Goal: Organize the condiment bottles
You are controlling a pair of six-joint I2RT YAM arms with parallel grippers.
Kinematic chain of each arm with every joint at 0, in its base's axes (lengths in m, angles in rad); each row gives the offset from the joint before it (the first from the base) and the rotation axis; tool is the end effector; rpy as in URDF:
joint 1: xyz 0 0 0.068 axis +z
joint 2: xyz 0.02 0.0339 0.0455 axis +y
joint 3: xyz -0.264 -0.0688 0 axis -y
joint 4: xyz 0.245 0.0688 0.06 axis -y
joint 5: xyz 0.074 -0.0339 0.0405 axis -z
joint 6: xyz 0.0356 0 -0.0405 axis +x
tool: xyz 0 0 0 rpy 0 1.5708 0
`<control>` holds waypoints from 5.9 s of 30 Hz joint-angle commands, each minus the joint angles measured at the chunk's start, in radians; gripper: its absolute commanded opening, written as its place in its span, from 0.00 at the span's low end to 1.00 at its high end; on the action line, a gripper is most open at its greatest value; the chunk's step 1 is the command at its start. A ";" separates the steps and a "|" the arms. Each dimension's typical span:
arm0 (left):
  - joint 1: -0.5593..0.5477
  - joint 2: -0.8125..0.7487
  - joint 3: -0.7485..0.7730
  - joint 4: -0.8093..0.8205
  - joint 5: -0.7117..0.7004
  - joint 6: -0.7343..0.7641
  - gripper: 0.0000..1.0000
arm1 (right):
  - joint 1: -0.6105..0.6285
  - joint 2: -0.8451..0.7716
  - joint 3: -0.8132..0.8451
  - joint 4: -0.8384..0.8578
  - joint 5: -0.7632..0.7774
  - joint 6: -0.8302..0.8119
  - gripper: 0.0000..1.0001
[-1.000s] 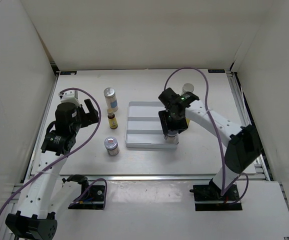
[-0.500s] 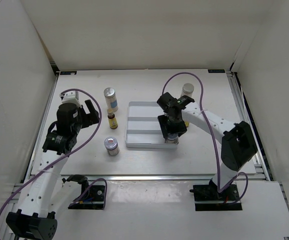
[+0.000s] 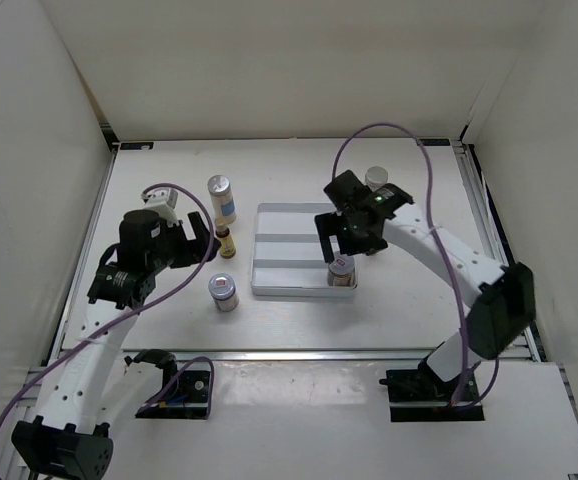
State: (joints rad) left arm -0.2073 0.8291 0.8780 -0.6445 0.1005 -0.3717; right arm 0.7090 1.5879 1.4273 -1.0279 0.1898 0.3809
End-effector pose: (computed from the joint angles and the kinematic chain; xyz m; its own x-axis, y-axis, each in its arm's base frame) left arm 0.1696 -0.0393 0.3187 -0.6154 -0.2398 -0.7508 0.0671 0.9332 -0.3531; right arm 0.2447 0.2010 0.2964 -0.8716 -0.2666 -0.4114 -0.2822 0.9591 -0.0238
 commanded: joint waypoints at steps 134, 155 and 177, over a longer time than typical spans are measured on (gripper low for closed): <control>-0.219 0.173 0.056 0.005 -0.636 0.086 1.00 | -0.347 0.043 0.156 0.186 -0.007 -0.212 0.09; -0.219 0.200 0.056 0.005 -0.636 0.086 1.00 | -0.154 0.101 0.213 0.060 -0.102 -0.203 0.01; -0.219 0.281 0.117 0.045 -0.470 0.105 1.00 | -0.154 0.175 0.260 0.031 -0.049 -0.203 0.79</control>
State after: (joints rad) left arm -0.4309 1.0866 0.9318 -0.6403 -0.4492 -0.2737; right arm 0.5560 1.8339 1.6402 -0.9901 0.1101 0.1795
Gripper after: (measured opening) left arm 0.998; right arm 0.746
